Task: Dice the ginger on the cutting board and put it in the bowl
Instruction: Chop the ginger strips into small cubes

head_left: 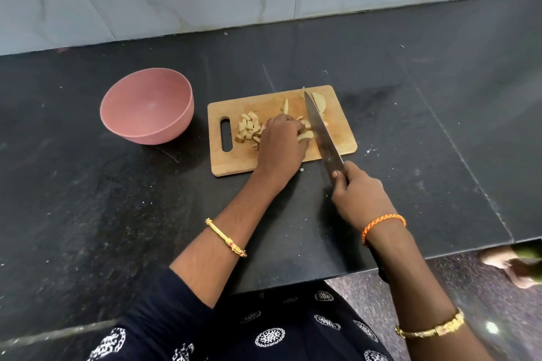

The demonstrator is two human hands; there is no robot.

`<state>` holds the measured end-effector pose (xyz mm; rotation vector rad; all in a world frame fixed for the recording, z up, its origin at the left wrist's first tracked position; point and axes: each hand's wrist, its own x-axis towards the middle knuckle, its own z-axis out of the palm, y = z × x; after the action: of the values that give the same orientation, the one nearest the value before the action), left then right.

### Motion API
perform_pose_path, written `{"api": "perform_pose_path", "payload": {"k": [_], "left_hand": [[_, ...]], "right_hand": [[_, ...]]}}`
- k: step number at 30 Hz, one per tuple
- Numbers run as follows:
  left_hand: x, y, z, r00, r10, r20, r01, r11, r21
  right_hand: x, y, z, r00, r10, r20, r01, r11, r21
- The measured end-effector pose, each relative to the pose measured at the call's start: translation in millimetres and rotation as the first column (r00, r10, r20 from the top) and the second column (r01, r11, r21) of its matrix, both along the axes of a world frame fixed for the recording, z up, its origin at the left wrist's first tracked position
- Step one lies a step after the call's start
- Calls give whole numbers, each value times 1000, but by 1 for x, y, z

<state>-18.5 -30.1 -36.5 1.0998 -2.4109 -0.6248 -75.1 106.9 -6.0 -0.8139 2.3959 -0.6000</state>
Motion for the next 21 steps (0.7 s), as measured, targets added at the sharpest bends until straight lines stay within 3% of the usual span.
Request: {"api": "perform_pose_path", "payload": {"k": [5,10,17,21], "left_hand": [[3,-2,2,999,-12,-29,13,999,44],[4,0,-1,999,9,-43,-9,1000,-3],[6,-5,2,997,3,-76,1,999,49],[8,-7,4,998,1,-69,6,994,107]], "right_hand": [[6,-11,4,992,79,-96,-62,984,168],[11,-9,10,987,138,-81,-114,961,252],[7,37,14,994,109,7,-108,974,199],[0,25,17,997,54,-59,-50,996,71]]}}
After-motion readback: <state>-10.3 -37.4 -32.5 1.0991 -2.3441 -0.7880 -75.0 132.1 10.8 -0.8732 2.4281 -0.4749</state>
